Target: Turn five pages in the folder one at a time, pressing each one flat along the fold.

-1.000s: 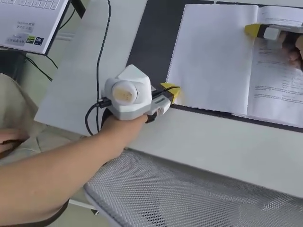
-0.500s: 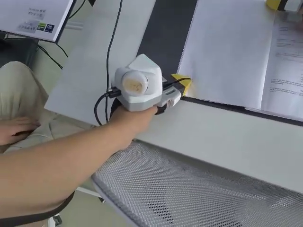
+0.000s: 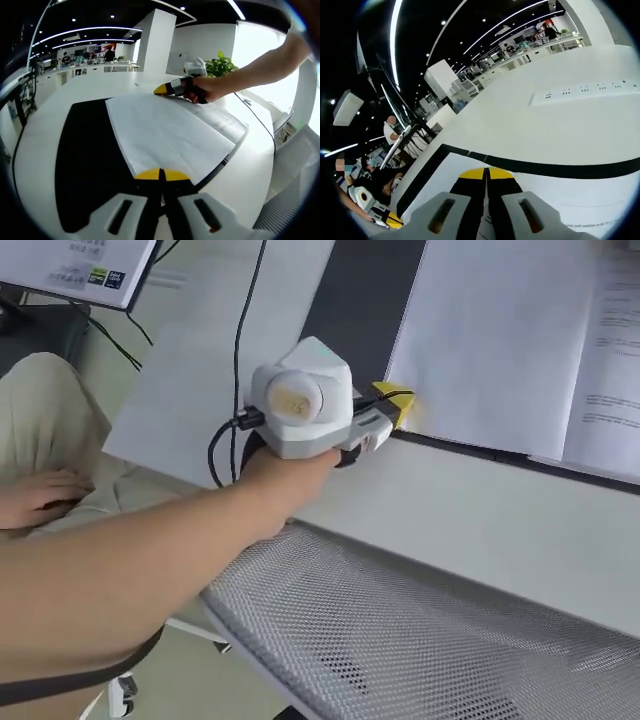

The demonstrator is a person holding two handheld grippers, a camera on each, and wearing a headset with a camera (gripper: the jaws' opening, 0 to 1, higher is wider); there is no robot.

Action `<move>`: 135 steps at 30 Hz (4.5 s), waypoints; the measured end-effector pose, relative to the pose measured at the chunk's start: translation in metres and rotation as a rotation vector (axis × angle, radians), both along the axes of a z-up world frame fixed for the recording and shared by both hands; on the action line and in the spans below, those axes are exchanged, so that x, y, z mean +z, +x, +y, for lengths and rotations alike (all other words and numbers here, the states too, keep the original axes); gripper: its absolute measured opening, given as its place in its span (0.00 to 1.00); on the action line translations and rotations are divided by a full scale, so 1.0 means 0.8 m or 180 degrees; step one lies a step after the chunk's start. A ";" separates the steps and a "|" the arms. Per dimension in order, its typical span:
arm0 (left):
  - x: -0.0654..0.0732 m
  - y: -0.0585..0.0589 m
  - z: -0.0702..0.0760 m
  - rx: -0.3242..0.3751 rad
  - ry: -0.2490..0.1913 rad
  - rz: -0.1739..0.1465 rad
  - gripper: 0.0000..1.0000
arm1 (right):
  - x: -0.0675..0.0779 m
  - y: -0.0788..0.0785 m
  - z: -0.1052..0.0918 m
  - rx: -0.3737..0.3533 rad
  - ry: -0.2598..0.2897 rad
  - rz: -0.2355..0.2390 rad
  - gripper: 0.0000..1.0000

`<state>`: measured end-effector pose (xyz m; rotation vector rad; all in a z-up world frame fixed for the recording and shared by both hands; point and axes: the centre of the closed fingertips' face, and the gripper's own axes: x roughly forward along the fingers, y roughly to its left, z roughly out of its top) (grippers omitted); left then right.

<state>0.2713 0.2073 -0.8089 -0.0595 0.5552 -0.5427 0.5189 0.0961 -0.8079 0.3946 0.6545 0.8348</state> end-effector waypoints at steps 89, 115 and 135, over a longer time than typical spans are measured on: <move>0.001 -0.003 -0.003 -0.0062 0.0088 0.0015 0.00 | 0.048 -0.397 -0.009 0.0937 0.0458 0.0644 0.00; 0.035 -0.017 0.003 0.0037 -0.0046 0.0177 0.11 | 0.086 -0.383 -0.123 0.0106 0.0214 0.0266 0.22; 0.107 -0.083 0.016 0.0022 -0.0201 0.0193 0.46 | 0.119 -0.398 -0.206 -0.0453 -0.0346 -0.0323 0.61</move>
